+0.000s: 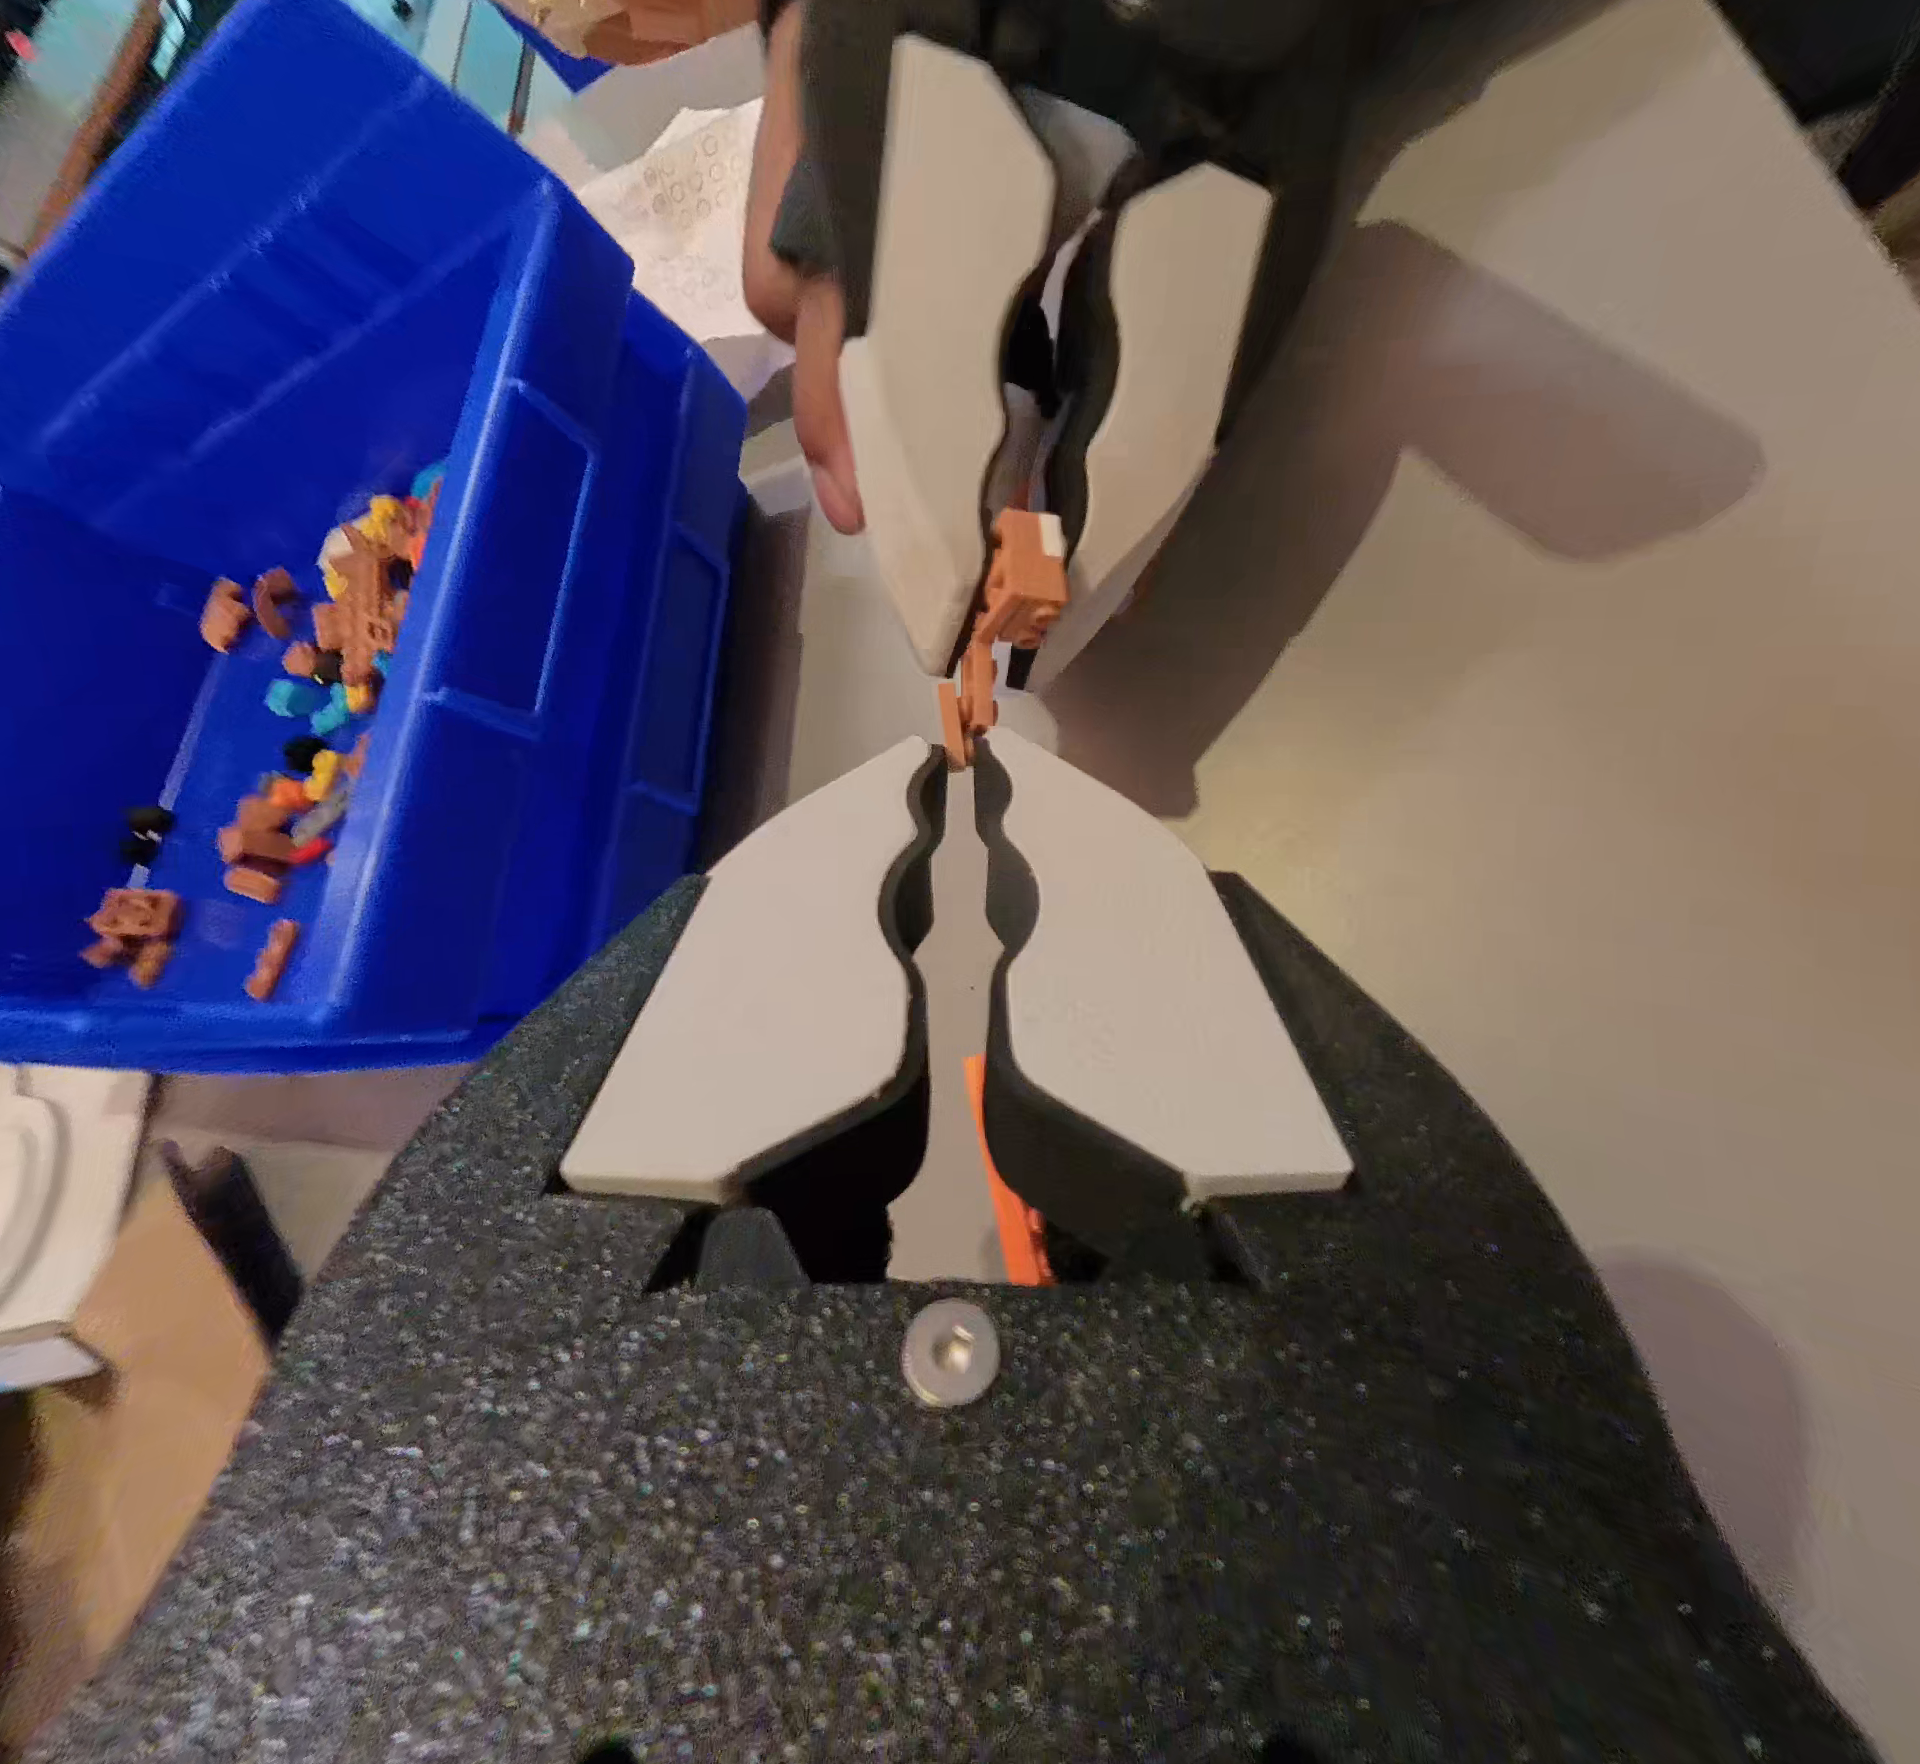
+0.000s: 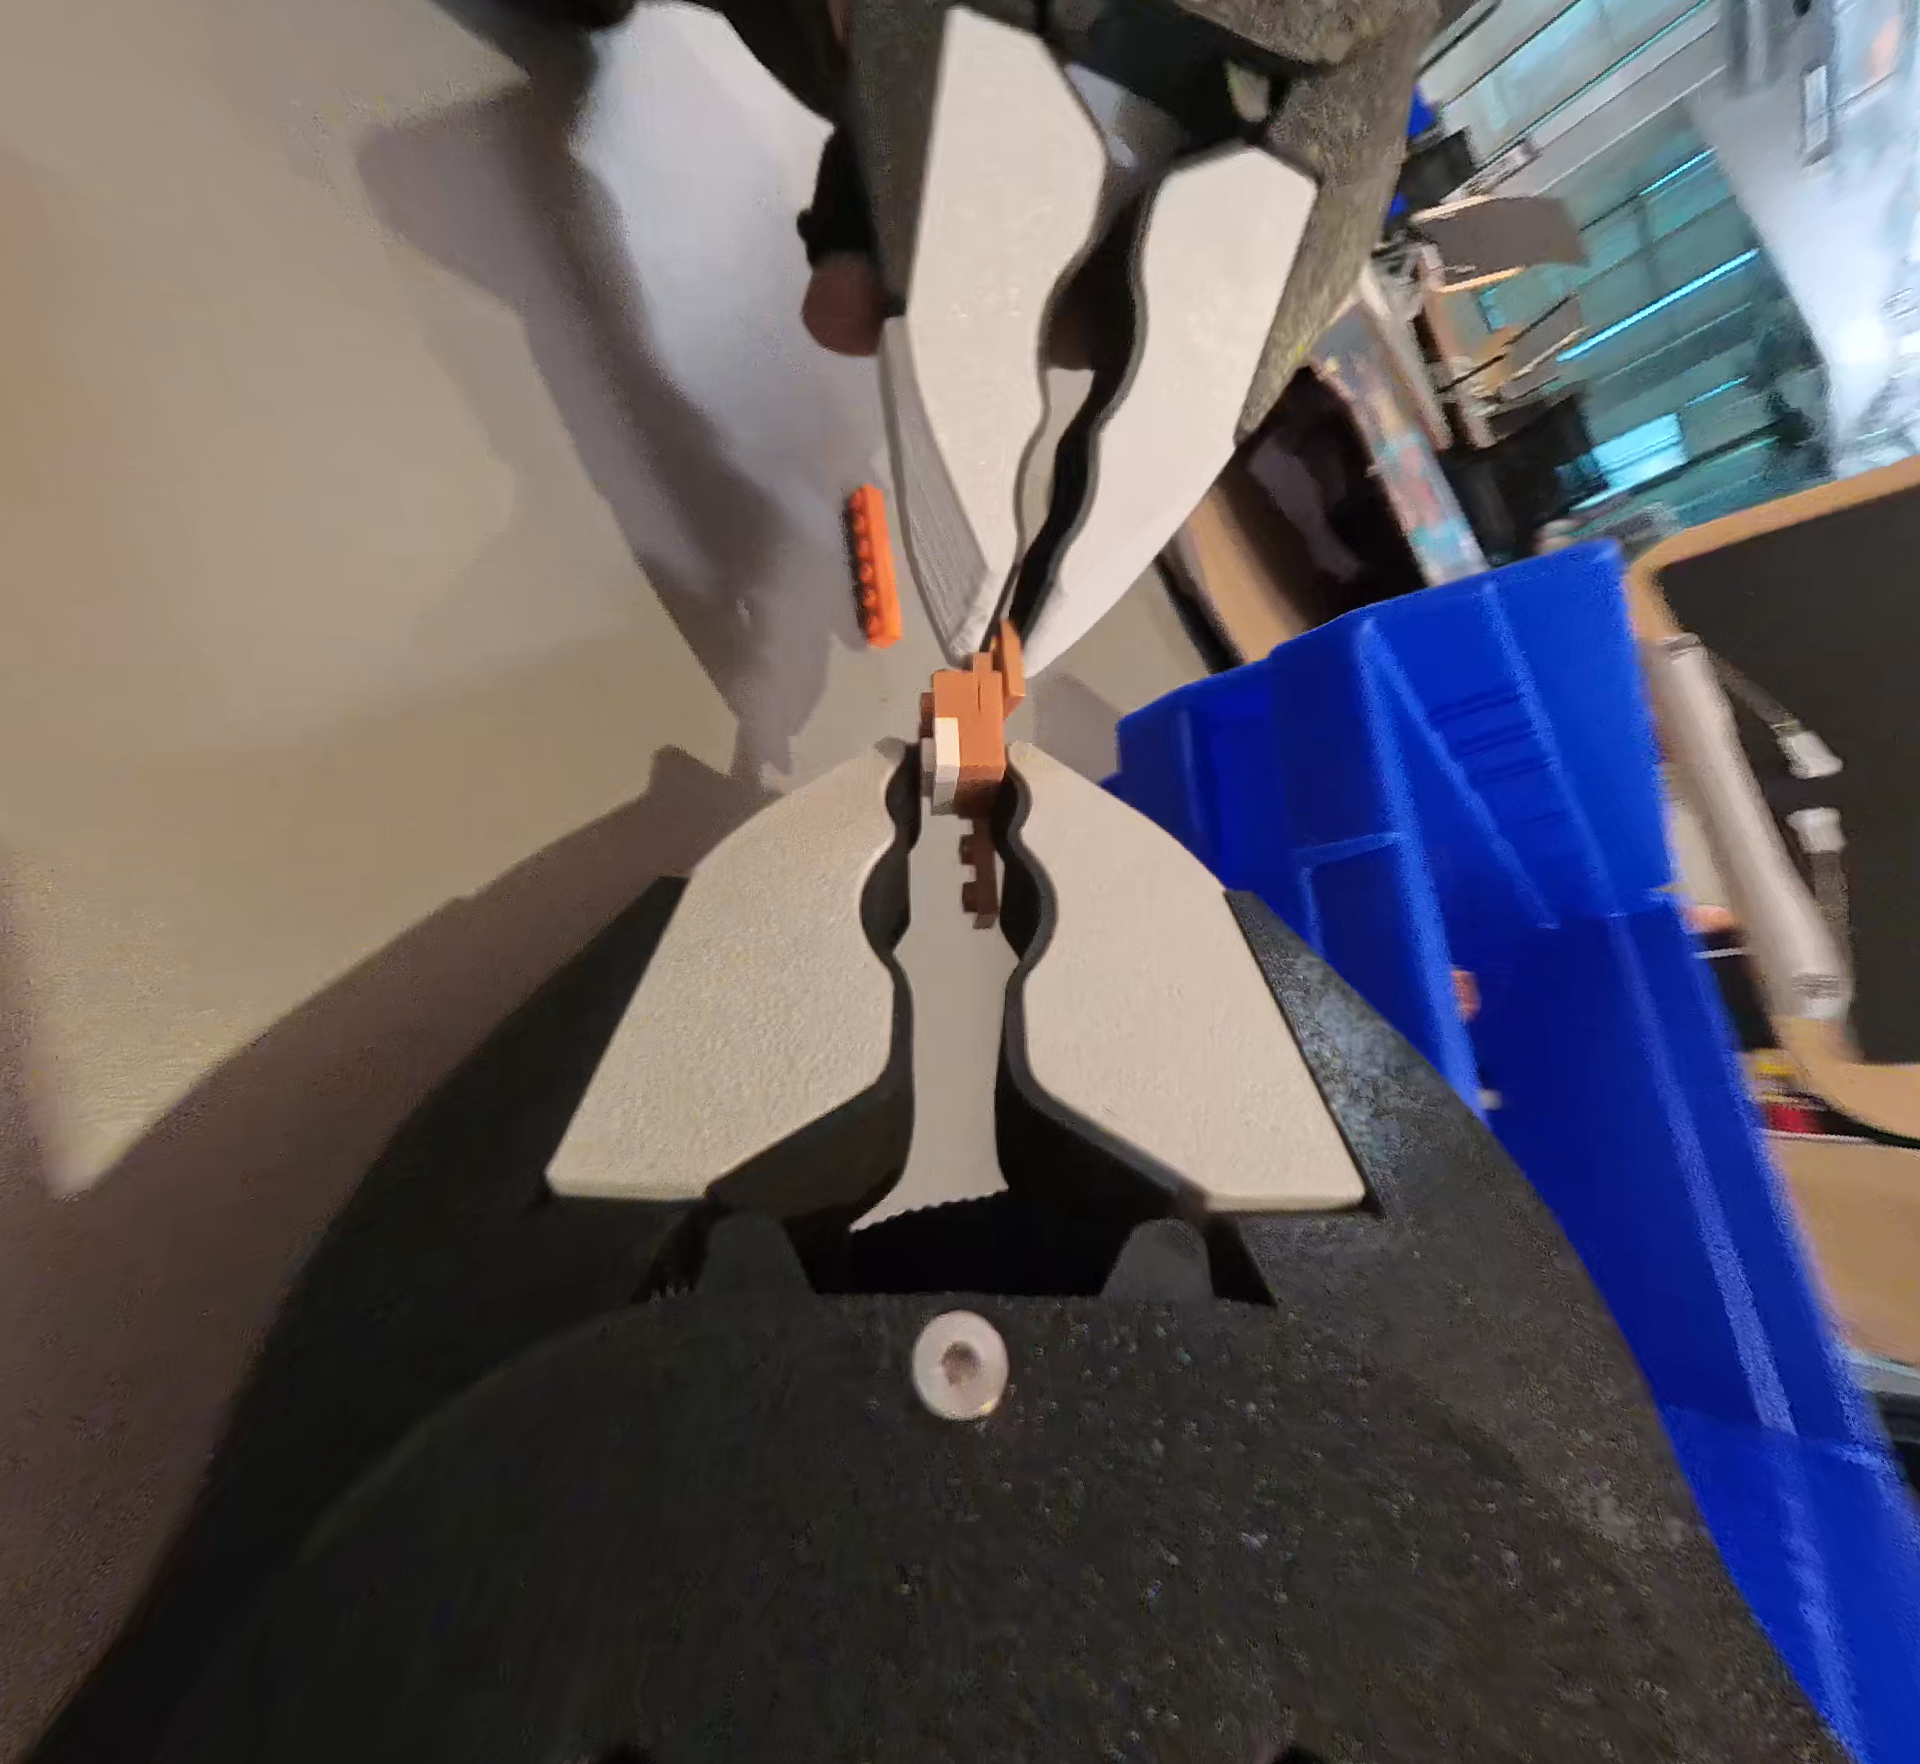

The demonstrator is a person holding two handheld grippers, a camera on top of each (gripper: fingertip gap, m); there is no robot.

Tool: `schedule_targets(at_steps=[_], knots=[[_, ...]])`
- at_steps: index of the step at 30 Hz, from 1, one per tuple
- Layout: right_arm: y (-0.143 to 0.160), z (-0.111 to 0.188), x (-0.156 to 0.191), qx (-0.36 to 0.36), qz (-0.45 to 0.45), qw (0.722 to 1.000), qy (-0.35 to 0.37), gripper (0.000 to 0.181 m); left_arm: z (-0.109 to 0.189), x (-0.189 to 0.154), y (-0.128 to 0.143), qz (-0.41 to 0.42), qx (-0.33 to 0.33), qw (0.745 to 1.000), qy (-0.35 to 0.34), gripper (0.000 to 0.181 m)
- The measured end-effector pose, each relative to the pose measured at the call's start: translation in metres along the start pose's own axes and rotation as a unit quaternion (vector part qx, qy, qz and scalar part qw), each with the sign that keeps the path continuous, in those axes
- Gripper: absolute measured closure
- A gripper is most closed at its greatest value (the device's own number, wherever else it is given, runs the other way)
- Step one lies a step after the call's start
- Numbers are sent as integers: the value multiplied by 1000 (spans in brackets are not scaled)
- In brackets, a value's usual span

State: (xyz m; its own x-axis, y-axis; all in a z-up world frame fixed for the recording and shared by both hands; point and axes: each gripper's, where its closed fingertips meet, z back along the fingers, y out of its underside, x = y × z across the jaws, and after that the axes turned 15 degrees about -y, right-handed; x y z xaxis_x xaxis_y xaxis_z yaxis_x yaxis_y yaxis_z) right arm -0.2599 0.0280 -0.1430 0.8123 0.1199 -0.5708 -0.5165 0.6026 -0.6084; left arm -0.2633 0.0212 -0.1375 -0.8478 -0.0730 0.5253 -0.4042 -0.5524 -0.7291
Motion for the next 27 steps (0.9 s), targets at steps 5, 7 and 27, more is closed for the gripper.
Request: schedule_targets(at_steps=[5,7,27], knots=[[-6,-2,4,45,98,994,33,169,-1,29,10,77,16,996,-52,177],[-4,-5,4,59,106,992,36,169,3,41,-6,64,-40,993,-88,176],[-11,-7,1,4,35,999,30,168,15,113,-29,105,-137,936,-307,145]])
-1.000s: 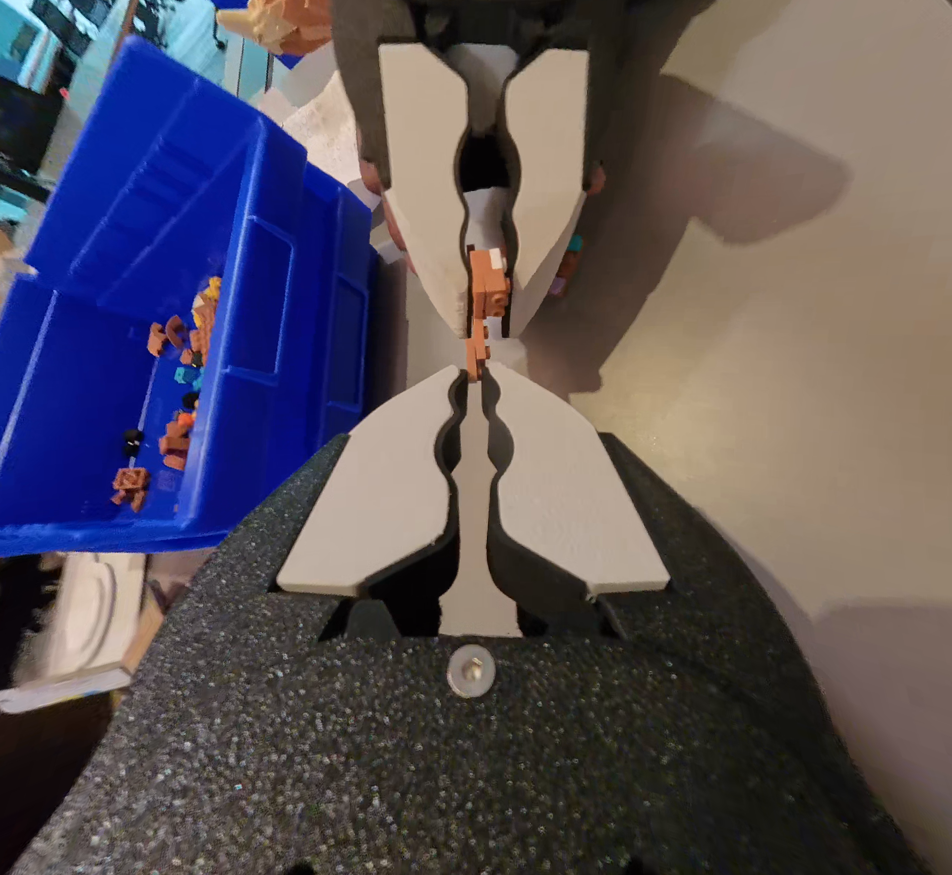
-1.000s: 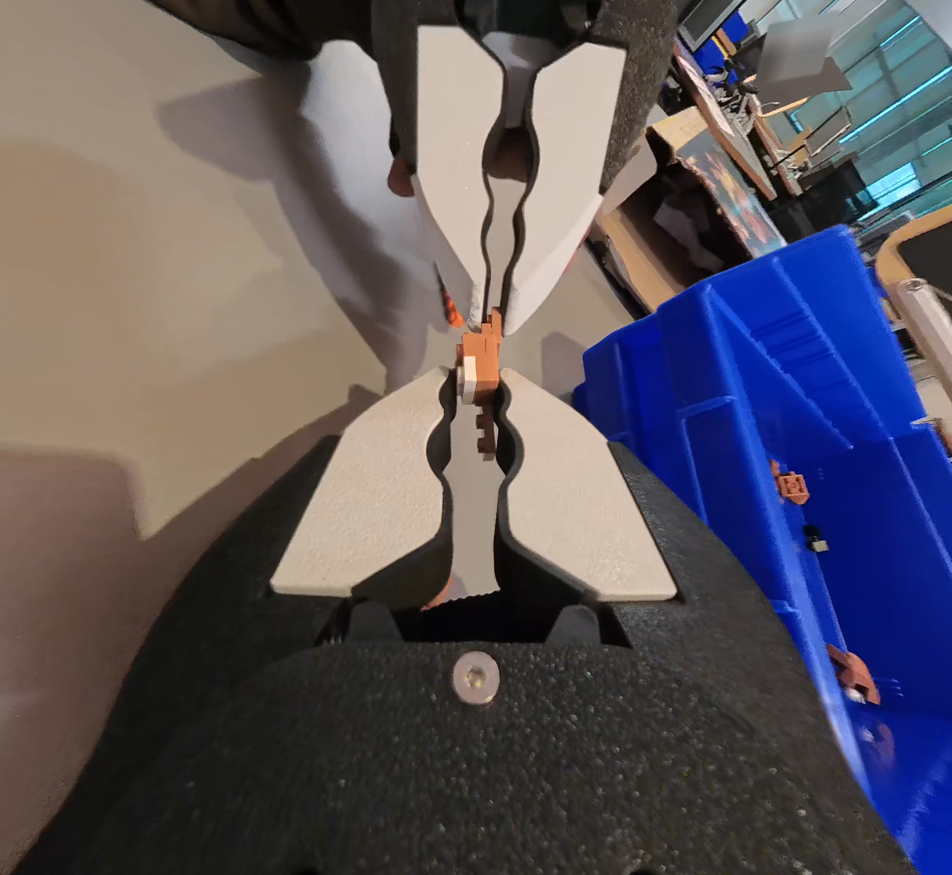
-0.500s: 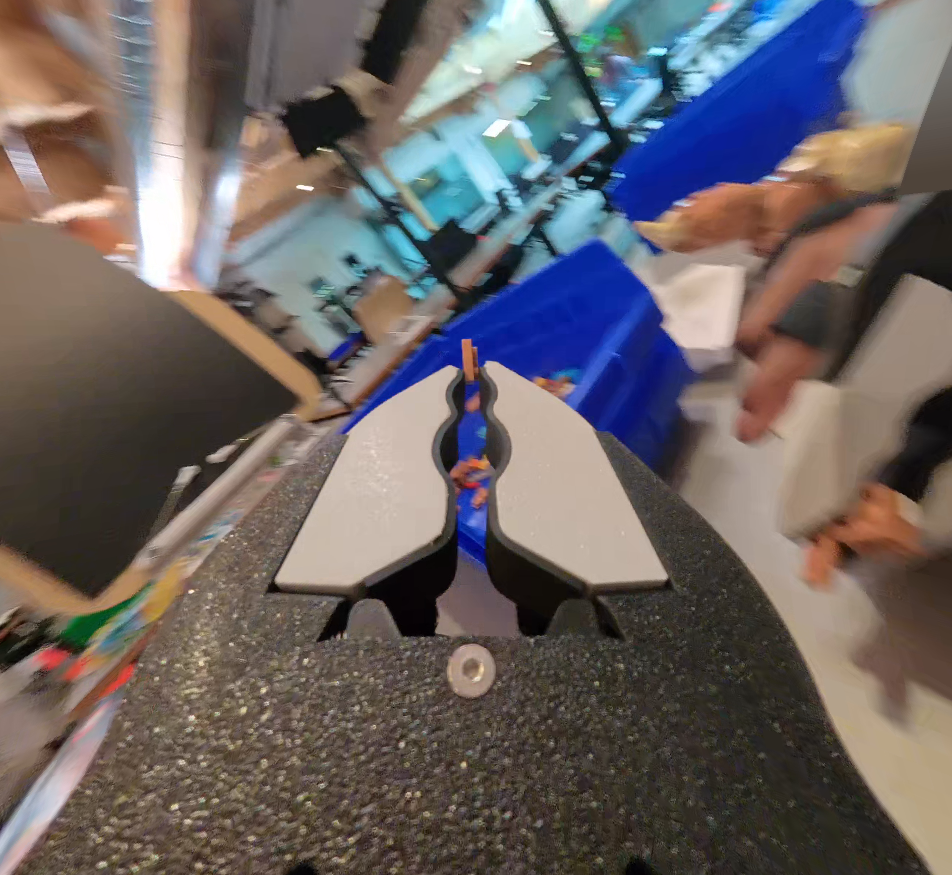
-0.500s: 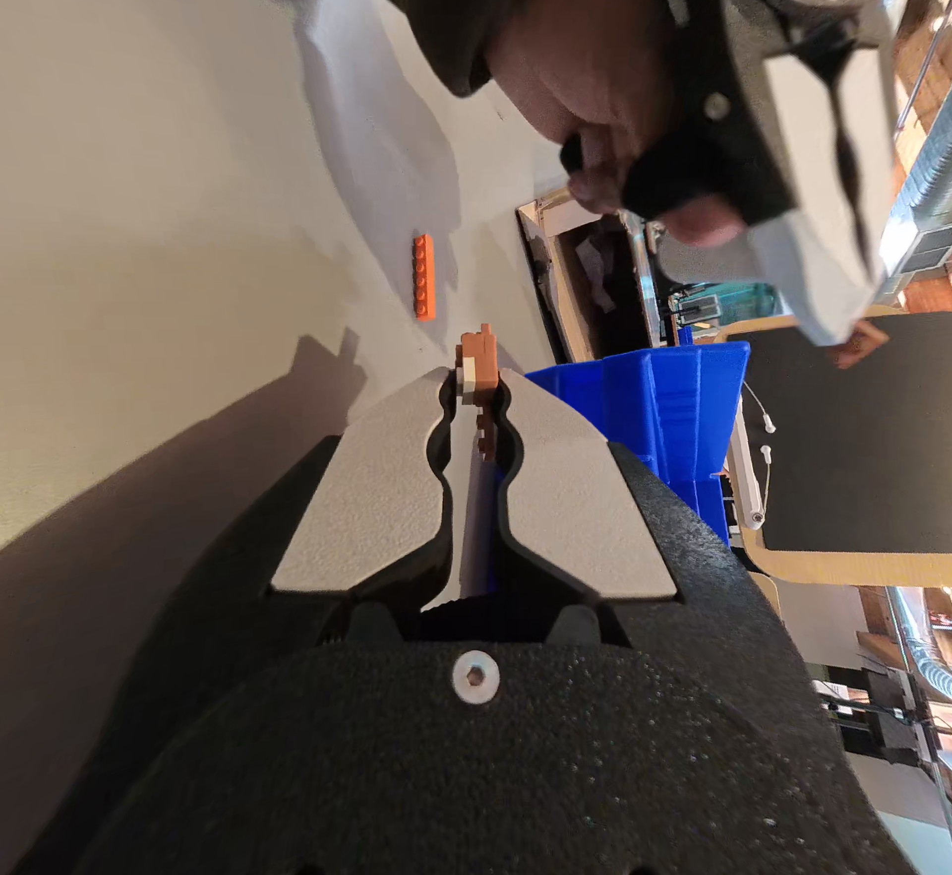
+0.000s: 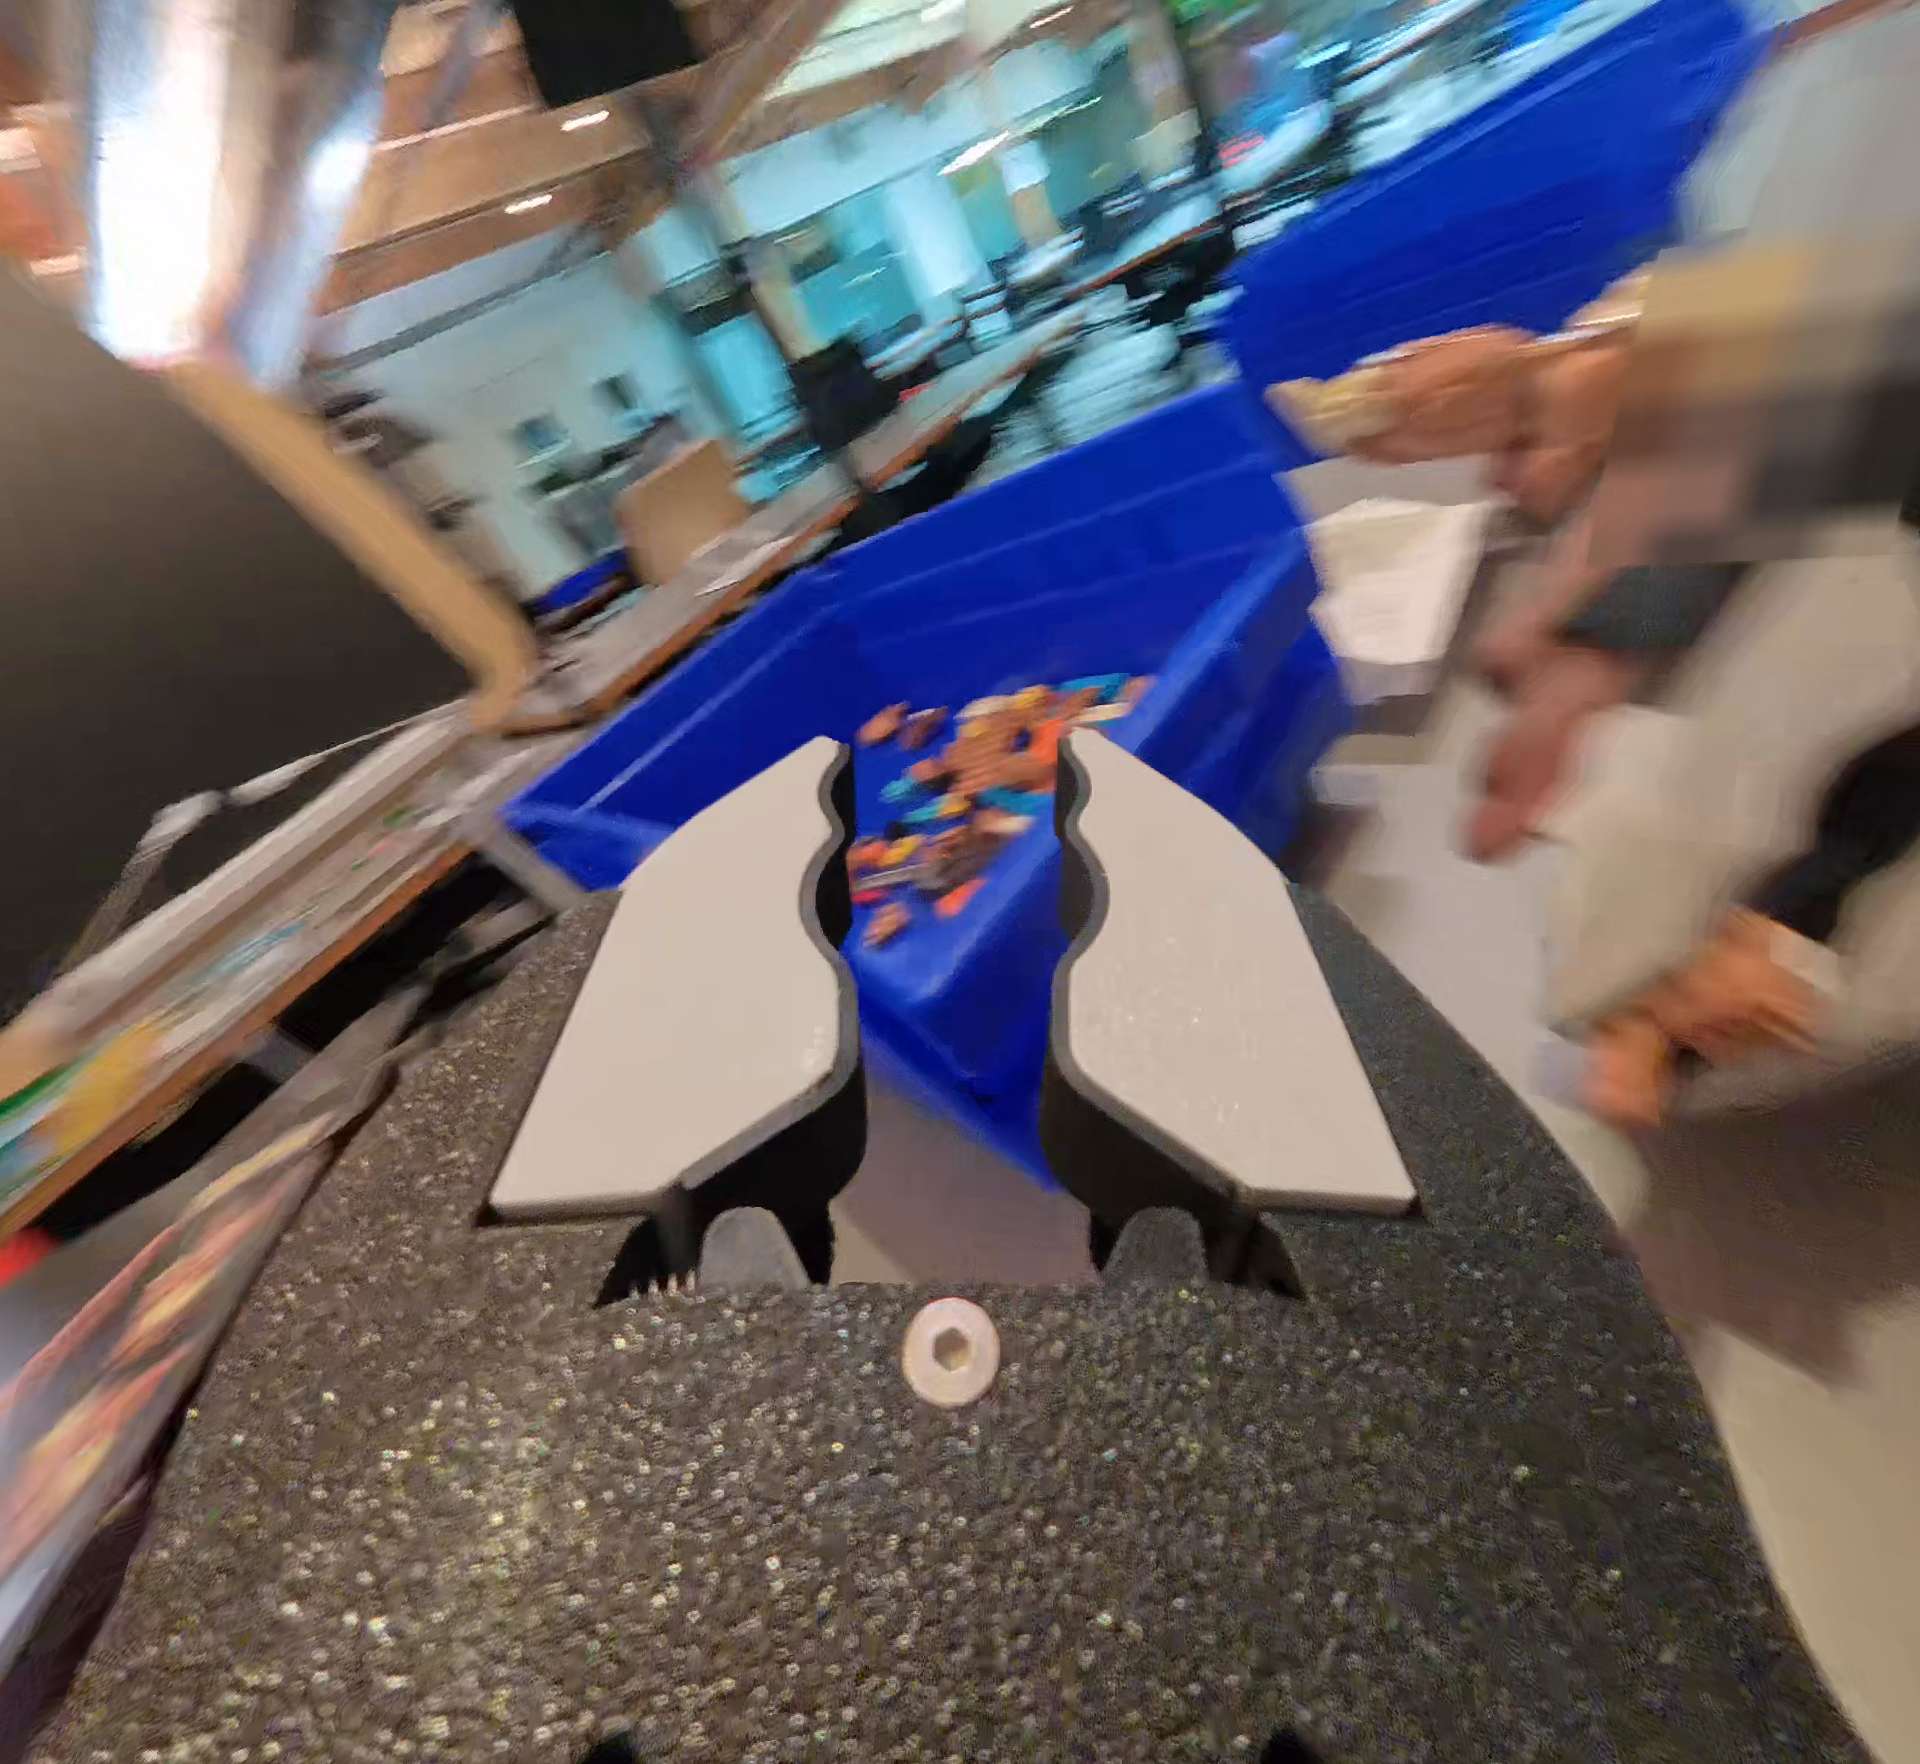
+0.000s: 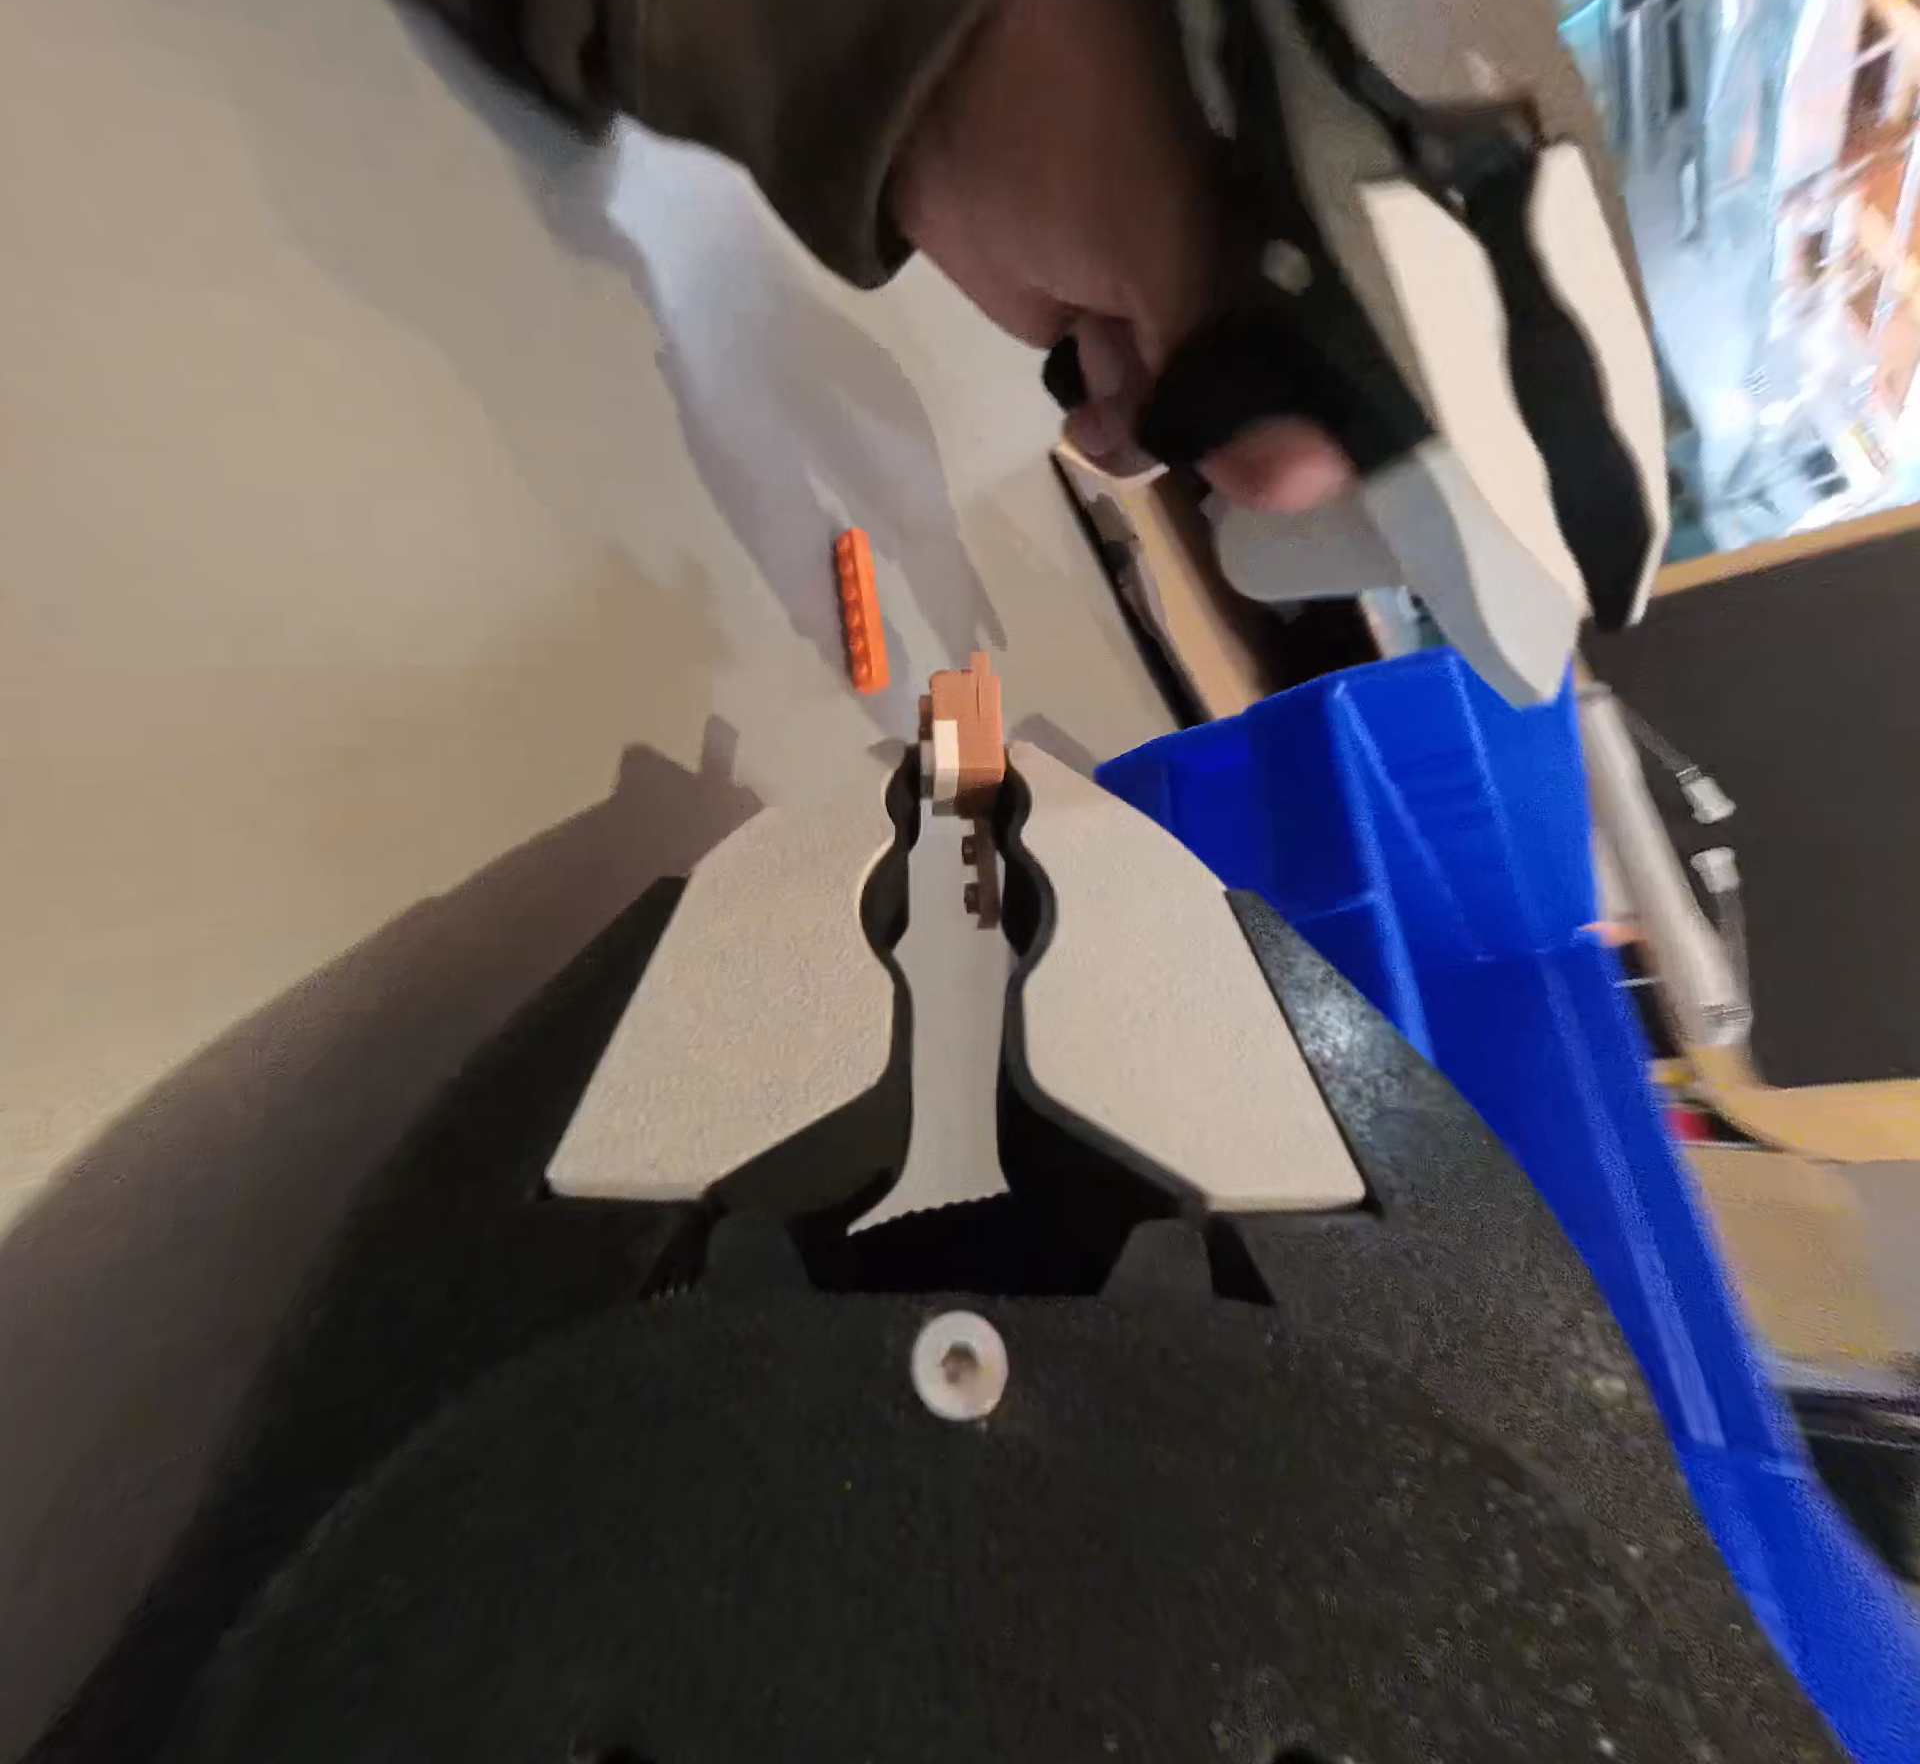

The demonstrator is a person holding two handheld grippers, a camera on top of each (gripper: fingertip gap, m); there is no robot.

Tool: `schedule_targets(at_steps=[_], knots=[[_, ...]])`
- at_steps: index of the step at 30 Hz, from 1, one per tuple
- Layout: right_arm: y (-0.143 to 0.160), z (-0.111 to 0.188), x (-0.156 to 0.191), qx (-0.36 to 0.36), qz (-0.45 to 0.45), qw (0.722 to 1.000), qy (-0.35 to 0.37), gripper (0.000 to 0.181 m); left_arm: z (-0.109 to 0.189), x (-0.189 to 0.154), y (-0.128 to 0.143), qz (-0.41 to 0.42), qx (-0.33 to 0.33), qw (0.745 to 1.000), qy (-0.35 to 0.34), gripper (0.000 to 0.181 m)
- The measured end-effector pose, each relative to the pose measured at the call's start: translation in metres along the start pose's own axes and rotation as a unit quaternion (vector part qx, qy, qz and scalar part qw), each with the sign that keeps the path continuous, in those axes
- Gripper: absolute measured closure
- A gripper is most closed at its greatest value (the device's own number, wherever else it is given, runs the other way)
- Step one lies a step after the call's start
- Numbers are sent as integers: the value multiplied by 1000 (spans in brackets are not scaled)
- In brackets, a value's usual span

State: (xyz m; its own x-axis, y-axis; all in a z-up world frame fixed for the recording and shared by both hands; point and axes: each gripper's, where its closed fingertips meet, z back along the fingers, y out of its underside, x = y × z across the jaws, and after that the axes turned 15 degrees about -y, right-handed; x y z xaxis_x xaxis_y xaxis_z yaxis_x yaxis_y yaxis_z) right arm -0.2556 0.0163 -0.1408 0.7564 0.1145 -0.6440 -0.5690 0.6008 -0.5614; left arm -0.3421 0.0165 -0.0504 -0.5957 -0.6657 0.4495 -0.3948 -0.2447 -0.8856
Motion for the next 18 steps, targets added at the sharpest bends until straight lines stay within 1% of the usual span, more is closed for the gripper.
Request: schedule_targets(at_steps=[2,3,4,5,9,11,15,18], knots=[[-2,6,-5,-50,-73,996,-19,168,17,-31,-3,-1,-22,993,112,146],[-3,10,-8,-74,-105,991,-28,169,26,-45,-2,-10,-26,987,158,147],[-4,13,-10,-96,-131,986,-36,169,32,-55,0,-19,-27,981,189,148],[-4,16,-12,-112,-152,981,-45,169,36,-62,1,-26,-28,978,206,148],[-7,22,-15,-156,-194,966,-63,169,44,-82,0,-36,-32,966,254,148],[-10,24,-15,-174,-206,960,-73,169,47,-88,3,-50,-31,963,264,153],[-13,25,-14,-188,-217,954,-84,169,52,-94,4,-63,-36,957,282,171],[-11,25,-14,-188,-223,953,-87,167,51,-96,5,-65,-28,958,277,176]])
